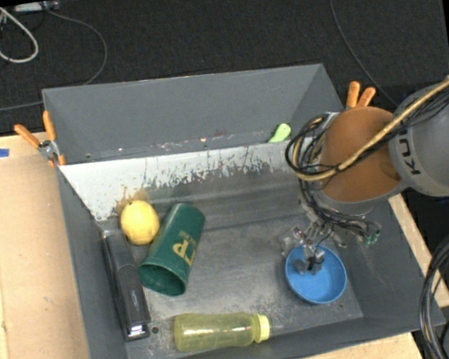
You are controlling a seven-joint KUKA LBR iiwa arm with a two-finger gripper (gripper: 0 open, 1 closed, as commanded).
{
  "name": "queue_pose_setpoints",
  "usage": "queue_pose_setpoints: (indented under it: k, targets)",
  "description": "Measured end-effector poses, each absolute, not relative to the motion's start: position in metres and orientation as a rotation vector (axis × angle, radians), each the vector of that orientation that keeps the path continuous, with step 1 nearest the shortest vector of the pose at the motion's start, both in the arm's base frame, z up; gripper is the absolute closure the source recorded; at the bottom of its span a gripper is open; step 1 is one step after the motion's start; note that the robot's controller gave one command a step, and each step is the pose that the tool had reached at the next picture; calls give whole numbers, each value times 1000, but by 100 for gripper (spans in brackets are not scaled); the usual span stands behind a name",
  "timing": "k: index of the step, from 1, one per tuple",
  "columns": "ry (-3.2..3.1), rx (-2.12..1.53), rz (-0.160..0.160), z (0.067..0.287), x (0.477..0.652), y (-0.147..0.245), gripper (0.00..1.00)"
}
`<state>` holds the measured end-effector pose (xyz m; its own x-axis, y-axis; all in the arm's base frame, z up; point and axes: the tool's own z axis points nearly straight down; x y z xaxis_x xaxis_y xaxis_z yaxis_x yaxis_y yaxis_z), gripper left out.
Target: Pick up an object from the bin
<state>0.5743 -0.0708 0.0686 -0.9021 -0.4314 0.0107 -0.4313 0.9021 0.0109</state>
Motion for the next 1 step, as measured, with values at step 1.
queue_pose_setpoints:
  k: [1]
  targets:
    - [-3051,693,-13,69,574,-71,100]
